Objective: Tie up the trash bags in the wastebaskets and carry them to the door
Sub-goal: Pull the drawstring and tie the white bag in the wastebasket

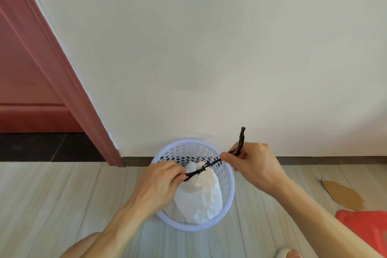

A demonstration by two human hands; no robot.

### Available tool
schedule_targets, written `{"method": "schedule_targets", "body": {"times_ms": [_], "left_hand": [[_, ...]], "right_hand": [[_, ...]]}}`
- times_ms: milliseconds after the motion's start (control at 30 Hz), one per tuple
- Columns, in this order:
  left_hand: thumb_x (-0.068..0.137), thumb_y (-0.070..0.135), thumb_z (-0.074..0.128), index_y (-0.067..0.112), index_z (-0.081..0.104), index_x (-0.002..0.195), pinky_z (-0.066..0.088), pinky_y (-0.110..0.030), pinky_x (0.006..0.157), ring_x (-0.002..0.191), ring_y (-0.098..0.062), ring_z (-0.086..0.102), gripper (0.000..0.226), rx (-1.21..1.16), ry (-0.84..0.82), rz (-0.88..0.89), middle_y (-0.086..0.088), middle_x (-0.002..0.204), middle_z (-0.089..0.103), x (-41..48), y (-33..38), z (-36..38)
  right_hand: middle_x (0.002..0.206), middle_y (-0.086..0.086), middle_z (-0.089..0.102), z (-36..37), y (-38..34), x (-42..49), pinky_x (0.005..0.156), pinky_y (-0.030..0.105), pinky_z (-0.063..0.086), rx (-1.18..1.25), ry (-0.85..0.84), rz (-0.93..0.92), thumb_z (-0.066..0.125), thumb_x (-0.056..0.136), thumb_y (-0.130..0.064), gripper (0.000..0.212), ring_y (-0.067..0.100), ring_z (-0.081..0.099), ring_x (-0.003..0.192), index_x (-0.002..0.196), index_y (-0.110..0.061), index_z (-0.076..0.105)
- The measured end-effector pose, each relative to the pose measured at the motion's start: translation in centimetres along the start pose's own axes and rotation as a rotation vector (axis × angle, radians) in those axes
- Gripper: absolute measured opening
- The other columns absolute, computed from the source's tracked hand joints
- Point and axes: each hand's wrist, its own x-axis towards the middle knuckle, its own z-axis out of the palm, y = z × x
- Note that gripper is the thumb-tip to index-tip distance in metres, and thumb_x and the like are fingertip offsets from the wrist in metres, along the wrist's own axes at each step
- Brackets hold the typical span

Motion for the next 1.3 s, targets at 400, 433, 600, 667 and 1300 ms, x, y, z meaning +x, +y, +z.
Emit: {"method": "schedule_targets", "body": {"times_ms": [400, 433, 600, 667, 1300], "left_hand": [[0.090, 0.046, 0.062, 0.048, 0.067, 0.103, 0.039, -0.018, 0.094, 0.112, 0.009, 0.046, 0.014, -0.314, 0.069, -0.114, 0.030, 0.110, 0.059, 5.3, 7.3, 1.1], [0.091, 0.044, 0.061, 0.047, 0.067, 0.101, 0.040, -0.018, 0.094, 0.111, 0.009, 0.047, 0.012, -0.312, 0.077, -0.116, 0.029, 0.108, 0.061, 5.3, 7.5, 1.4], [0.099, 0.032, 0.052, 0.041, 0.071, 0.089, 0.041, -0.017, 0.081, 0.098, 0.008, 0.060, 0.024, -0.640, 0.060, -0.245, 0.027, 0.097, 0.069, 5.3, 9.1, 1.2], [0.099, 0.032, 0.051, 0.040, 0.072, 0.087, 0.041, -0.020, 0.083, 0.100, 0.005, 0.061, 0.026, -0.669, 0.051, -0.257, 0.025, 0.097, 0.070, 5.8, 9.4, 1.1], [0.101, 0.042, 0.036, 0.043, 0.057, 0.115, 0.041, -0.016, 0.086, 0.105, 0.003, 0.051, 0.025, -0.209, 0.315, -0.180, 0.023, 0.111, 0.055, 1.9, 8.0, 7.2]], "right_hand": [[0.063, -0.011, 0.068, -1.3, -0.9, -0.2, 0.074, 0.034, 0.060, 0.363, 0.024, 0.052, 0.066, 0.089, -0.032, 0.016, 0.009, 0.072, 0.064, 0.076, -0.023, 0.070], [0.064, -0.009, 0.068, -1.4, -0.9, -0.2, 0.072, 0.032, 0.059, 0.365, 0.032, 0.054, 0.065, 0.090, -0.032, 0.016, 0.009, 0.072, 0.064, 0.078, -0.023, 0.069], [0.080, 0.000, 0.072, -1.3, -0.6, 0.3, 0.072, 0.038, 0.058, 0.339, 0.010, 0.055, 0.050, 0.098, -0.039, 0.029, 0.013, 0.072, 0.066, 0.086, -0.015, 0.061], [0.084, 0.001, 0.072, -1.2, -0.6, 0.4, 0.066, 0.031, 0.054, 0.341, -0.003, 0.042, 0.046, 0.100, -0.037, 0.032, 0.011, 0.072, 0.064, 0.087, -0.011, 0.059], [0.075, 0.007, 0.068, -0.8, -1.2, 0.2, 0.060, 0.017, 0.044, 0.163, 0.100, -0.128, 0.050, 0.099, -0.030, 0.035, -0.001, 0.062, 0.061, 0.076, -0.005, 0.058]]}}
